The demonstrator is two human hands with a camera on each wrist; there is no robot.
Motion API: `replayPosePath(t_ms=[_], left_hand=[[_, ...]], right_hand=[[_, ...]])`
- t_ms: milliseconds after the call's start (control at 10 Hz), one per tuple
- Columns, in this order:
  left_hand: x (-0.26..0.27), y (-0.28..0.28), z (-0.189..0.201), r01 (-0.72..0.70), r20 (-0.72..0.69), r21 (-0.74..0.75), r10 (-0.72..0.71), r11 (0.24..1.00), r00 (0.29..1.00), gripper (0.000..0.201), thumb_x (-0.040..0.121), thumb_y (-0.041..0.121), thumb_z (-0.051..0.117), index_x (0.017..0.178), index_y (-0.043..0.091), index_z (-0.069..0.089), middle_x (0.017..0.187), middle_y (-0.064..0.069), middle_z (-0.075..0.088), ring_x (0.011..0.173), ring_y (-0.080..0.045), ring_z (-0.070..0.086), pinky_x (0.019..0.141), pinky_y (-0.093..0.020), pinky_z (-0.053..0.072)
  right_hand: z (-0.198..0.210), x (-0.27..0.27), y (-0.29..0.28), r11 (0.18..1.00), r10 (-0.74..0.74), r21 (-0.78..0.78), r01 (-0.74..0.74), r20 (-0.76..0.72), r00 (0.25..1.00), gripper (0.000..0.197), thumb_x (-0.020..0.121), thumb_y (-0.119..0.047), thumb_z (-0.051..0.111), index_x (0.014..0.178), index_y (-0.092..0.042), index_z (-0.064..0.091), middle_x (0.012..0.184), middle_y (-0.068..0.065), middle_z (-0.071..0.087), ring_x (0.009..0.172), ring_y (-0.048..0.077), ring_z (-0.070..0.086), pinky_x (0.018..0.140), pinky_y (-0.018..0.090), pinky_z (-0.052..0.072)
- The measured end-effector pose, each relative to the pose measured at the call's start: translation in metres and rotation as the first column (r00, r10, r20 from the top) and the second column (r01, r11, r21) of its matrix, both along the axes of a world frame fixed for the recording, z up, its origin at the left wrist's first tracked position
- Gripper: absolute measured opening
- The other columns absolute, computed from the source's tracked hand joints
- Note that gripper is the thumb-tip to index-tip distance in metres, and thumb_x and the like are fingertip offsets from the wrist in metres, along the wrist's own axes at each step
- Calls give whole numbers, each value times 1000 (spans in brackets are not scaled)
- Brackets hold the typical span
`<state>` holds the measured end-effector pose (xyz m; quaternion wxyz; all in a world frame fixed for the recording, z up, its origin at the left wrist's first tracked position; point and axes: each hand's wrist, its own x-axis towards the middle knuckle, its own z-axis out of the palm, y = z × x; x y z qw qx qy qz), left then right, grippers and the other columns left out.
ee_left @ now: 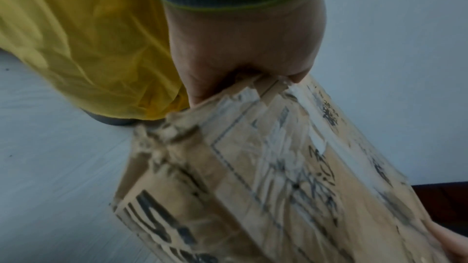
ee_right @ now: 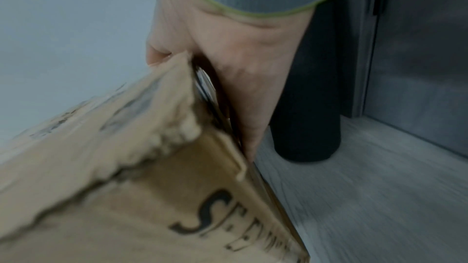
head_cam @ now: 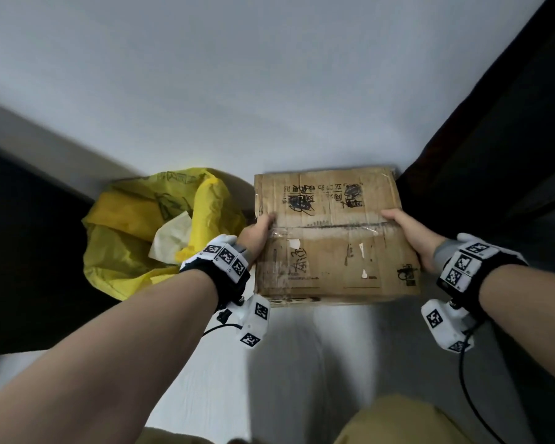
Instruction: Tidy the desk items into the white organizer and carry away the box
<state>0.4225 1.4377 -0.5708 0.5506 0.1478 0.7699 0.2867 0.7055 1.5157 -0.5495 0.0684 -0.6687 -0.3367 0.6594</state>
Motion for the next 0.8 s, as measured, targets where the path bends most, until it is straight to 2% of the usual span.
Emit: replayPosePath(t_ms=[100,200,300,400,500,600,700,800], left_hand=[[0,-1,-25,-59,29,-9,59,998,998,51,83,62,55,103,15,67,94,-8,76,89,-28,72,89,-42,56],[-3,2,-51,-92,25,-9,92,996,995,57,79,63,56,108,14,67,96,-8,75,91,-29,72,92,-43,55],[-3,5,-72,-127,28,5,127,992,991,57,83,60,56,112,12,66,97,-8,75,92,-28,71,94,-43,53],[-5,10,-84,-165,7,23,165,986,986,48,88,55,56,109,13,63,103,-9,72,96,-28,68,95,-40,52],[-9,11,-86,-162,6,24,162,986,987,49,89,56,56,114,14,61,107,-10,71,97,-28,68,94,-39,52],[-8,11,-78,-133,-40,33,134,991,990,57,94,55,50,129,11,58,118,-11,68,105,-30,65,98,-40,50],[-3,9,-63,-29,-234,-13,26,999,972,65,95,55,46,135,5,53,129,-15,61,115,-36,58,101,-41,45],[10,5,-31,-11,-337,-99,-23,995,941,57,94,48,51,122,-1,60,105,-11,63,94,-30,59,83,-33,47]], right_hand=[[-26,-5,5,1000,27,-9,-28,-13,1000,45,90,-59,51,99,-18,65,82,11,72,78,28,66,67,33,48],[-50,-9,11,999,33,-25,-33,-14,999,46,89,-60,50,98,-17,66,81,10,73,78,27,67,68,33,48],[-71,-15,23,999,28,-21,-29,-21,999,50,88,-61,52,103,-16,67,86,11,74,81,28,70,73,35,53],[-85,-17,35,999,35,3,-35,-19,999,58,83,-61,58,116,-14,67,102,14,75,98,33,71,93,49,53],[-92,-18,37,998,56,15,-56,2,998,59,81,-62,59,117,-16,66,104,14,75,100,32,71,98,51,50],[-88,-22,35,994,87,66,-91,65,994,58,82,-61,58,119,-16,62,106,14,73,100,32,69,98,49,50],[-75,-26,33,973,166,126,-195,211,963,66,82,-60,57,130,-13,55,116,12,67,104,30,64,98,44,50],[-32,-36,26,900,227,267,-344,387,894,53,88,-43,57,126,-6,55,116,11,64,102,30,62,85,34,50]])
